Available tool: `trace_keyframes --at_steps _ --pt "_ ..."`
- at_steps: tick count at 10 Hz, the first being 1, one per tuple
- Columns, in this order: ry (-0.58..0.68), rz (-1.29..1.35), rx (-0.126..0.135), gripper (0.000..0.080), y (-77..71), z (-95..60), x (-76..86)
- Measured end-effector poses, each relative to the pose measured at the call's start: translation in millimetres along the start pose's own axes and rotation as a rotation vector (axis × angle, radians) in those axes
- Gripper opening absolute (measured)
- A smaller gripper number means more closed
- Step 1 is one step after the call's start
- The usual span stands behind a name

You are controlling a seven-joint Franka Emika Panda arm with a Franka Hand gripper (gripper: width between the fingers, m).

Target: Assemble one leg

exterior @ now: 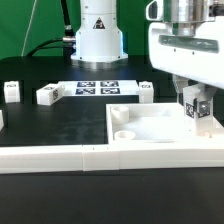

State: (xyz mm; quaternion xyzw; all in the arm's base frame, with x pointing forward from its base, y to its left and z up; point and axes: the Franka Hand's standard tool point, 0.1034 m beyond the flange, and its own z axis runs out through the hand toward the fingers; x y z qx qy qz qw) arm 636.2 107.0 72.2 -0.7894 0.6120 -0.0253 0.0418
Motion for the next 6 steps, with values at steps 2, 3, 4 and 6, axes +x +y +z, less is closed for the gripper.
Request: trace_keyframes --at_steps 2,3,4,6 --pt "0.000 -0.075 -0.001 0.0500 0.1 0.5 -0.8" --pt "-0.001 -0.113 0.000 0.0500 -1.2 -0.6 -1.4" --pt "-0.002 -0.164 0.002 0.0617 -1.7 -0.5 -4.4" --pt "-0.001 -0.427 0.007 0.0639 -3.4 -1.3 -6.1"
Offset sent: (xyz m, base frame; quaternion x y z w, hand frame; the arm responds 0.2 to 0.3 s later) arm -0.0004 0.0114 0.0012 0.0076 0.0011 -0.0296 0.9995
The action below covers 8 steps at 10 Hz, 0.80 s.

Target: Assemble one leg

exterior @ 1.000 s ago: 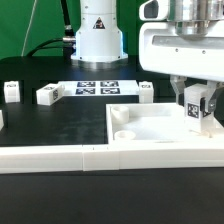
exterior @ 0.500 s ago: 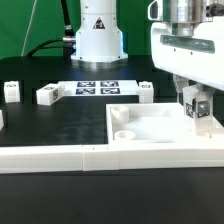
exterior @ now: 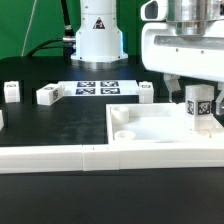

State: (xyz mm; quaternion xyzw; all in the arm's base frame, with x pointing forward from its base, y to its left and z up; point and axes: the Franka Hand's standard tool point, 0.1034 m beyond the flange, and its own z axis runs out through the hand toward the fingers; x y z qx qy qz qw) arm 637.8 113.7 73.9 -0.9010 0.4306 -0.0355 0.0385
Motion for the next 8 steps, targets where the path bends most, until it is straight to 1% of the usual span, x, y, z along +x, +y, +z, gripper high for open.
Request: trace_keyframes --at_steps 2,4,7,8 --pt "0.002 -0.211 0.004 0.0648 -4.3 -1.4 -5.9" --pt "0.003 -0.424 0.003 0.0648 -5.3 -1.5 -8.1" --pt "0.014 -0.715 -0.011 0.0648 -5.9 -2.4 -8.7" --pt "0.017 -0.876 -0.014 0.0648 -5.6 -3.1 -7.3"
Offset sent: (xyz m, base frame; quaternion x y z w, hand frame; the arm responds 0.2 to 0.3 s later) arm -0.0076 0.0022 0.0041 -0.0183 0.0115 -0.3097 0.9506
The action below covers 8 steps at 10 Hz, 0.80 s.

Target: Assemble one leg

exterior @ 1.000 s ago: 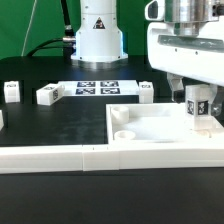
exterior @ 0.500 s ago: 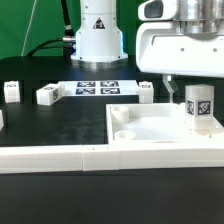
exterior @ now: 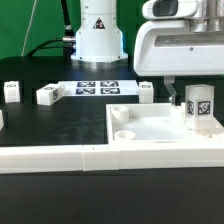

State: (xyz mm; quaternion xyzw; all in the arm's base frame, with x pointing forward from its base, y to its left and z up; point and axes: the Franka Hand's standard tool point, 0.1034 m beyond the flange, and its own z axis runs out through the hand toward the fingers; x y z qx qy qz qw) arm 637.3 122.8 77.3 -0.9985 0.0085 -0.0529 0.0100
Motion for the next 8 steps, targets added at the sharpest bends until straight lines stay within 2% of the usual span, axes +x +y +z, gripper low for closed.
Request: trace_keyframes --at_steps 3,4,5,6,8 --pt "-0.001 -0.111 -0.004 0.0622 1.7 0.8 -0.1" --pt "-0.001 -0.111 -0.004 0.0444 1.9 1.0 -0.1" --pt "-0.001 -0.111 -0.004 0.0444 1.9 1.2 -0.2" --pt "-0.001 -0.111 -0.004 0.0286 1.9 1.3 -0.2" --pt "-0.007 -0.079 -0.005 0.0288 3.8 1.6 0.3"
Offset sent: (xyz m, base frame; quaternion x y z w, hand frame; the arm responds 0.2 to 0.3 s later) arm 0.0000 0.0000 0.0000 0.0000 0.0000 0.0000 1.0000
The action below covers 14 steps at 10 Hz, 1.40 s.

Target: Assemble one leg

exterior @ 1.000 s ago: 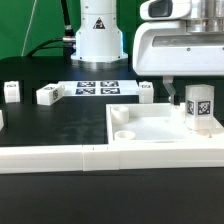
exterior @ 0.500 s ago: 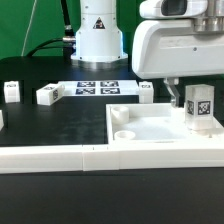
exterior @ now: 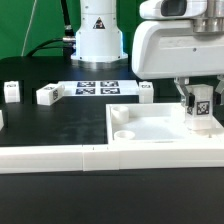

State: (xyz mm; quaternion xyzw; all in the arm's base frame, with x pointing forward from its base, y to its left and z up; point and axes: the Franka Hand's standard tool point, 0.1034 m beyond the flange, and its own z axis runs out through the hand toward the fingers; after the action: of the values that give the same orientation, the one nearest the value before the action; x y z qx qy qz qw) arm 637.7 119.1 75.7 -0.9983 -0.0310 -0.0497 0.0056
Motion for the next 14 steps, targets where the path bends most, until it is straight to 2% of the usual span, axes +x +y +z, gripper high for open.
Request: trace_keyframes --at_steps 1,3,6,11,14 --pt "-0.012 0.027 0.000 0.0288 5.4 0.7 2.6" --pt "-0.005 0.279 0.005 0.0288 10.2 2.3 10.2" --pt "-0.007 0.641 0.008 0.0289 15.6 3.4 9.6" --pt "-0.026 1.197 -0.026 0.0290 16.7 4.1 3.4" --pt "-0.033 1.406 -0.036 0.0290 18.3 4.4 1.3"
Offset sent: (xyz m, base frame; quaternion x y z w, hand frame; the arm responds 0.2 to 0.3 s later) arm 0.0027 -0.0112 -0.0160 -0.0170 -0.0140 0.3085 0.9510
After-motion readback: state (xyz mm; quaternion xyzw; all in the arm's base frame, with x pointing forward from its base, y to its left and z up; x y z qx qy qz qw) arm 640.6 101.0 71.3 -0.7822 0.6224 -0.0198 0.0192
